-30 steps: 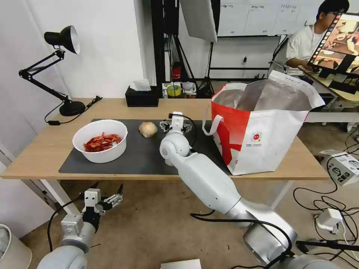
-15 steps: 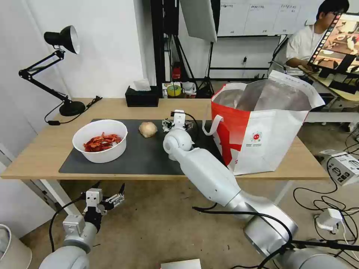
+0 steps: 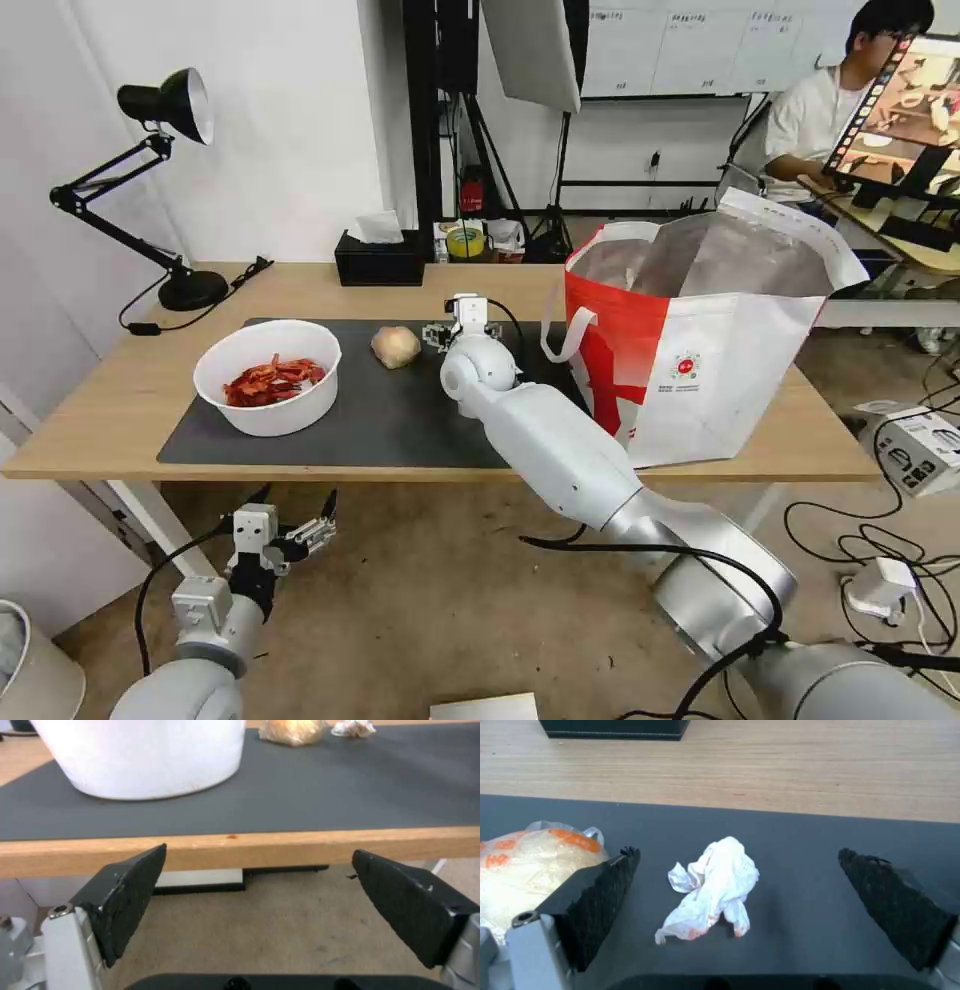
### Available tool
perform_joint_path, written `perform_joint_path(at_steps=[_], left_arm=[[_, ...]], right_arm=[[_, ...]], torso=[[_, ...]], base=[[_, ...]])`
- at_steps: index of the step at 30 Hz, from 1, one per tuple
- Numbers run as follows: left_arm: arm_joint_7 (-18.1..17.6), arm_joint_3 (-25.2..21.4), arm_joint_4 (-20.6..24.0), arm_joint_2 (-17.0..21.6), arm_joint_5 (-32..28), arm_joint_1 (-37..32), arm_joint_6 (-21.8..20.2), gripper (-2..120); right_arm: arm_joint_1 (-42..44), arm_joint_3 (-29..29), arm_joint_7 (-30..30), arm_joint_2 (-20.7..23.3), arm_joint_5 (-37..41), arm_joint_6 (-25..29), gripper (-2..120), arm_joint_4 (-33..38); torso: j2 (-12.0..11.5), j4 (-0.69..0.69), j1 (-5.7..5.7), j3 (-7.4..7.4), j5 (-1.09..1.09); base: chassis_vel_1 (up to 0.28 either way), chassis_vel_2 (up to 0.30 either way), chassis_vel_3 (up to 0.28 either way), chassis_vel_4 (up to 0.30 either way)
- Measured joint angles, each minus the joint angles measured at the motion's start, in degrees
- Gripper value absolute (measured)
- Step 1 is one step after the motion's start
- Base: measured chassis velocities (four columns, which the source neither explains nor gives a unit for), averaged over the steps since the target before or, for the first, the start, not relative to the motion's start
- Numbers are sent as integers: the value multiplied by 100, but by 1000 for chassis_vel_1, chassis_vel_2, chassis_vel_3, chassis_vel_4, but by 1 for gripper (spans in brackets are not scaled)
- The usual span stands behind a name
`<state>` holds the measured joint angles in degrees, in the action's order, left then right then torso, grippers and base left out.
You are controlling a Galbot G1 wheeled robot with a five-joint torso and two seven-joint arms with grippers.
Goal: Pick up the trash from the table and place it into the takeout bag.
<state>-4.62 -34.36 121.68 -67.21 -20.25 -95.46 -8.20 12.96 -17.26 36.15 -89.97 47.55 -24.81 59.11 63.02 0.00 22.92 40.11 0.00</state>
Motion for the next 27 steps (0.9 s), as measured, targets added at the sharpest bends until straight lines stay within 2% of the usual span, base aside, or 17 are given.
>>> perform_joint_path(at_steps=[27], left_arm=[[27,-34,137,-130,109,-138,21,100]], right_arm=[[-87,-76,-72,0,26,-25,100,-314]], torso=[[0,0,0,0,0]], base=[[0,0,0,0]])
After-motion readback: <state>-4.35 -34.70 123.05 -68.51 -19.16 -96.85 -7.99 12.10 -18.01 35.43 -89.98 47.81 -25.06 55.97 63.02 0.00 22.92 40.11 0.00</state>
